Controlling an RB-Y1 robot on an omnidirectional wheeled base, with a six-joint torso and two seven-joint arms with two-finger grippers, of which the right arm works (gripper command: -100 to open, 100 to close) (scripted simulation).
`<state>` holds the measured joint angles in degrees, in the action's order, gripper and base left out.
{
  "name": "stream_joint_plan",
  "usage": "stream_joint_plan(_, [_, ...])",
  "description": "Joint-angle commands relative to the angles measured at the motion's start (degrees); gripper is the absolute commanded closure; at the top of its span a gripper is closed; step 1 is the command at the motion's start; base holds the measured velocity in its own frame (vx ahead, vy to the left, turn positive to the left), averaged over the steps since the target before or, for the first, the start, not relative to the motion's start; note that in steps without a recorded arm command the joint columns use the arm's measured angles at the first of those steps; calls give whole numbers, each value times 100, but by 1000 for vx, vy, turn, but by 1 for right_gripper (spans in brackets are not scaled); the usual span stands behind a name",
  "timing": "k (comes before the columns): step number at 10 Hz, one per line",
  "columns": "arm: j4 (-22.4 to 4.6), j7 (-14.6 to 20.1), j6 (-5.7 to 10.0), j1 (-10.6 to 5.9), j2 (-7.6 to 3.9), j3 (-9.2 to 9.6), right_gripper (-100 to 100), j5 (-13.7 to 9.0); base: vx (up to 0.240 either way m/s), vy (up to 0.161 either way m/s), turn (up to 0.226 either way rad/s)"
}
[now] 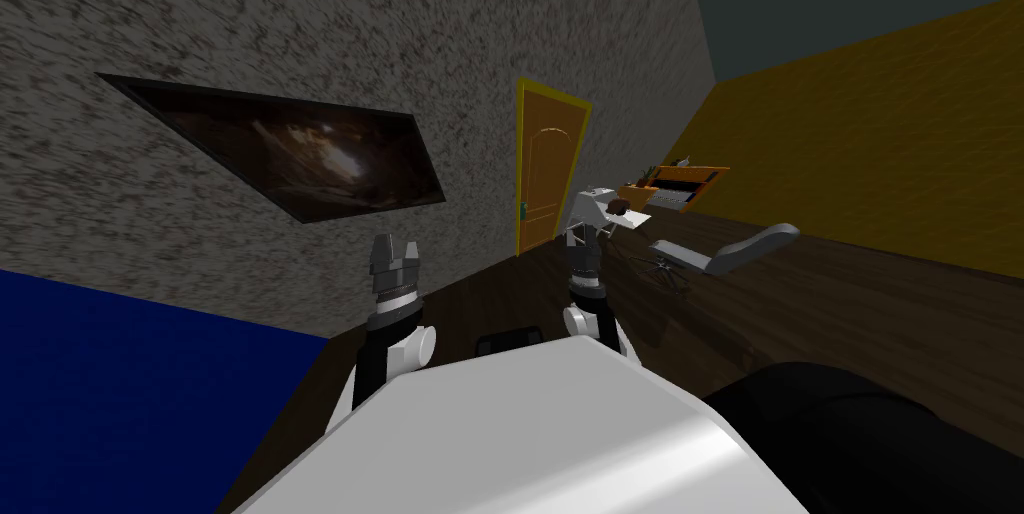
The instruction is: Pull the door open
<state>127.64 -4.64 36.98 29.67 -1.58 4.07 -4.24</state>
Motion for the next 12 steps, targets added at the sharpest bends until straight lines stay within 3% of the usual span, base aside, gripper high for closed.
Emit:
stream_joint_plan(1, [-164, -80, 4, -89, -55, -11, -100, 61, 45, -7, 9])
stream_joint_plan(12, [-1488, -724, 40, -808, -436, -101, -100, 556, 99, -25, 14])
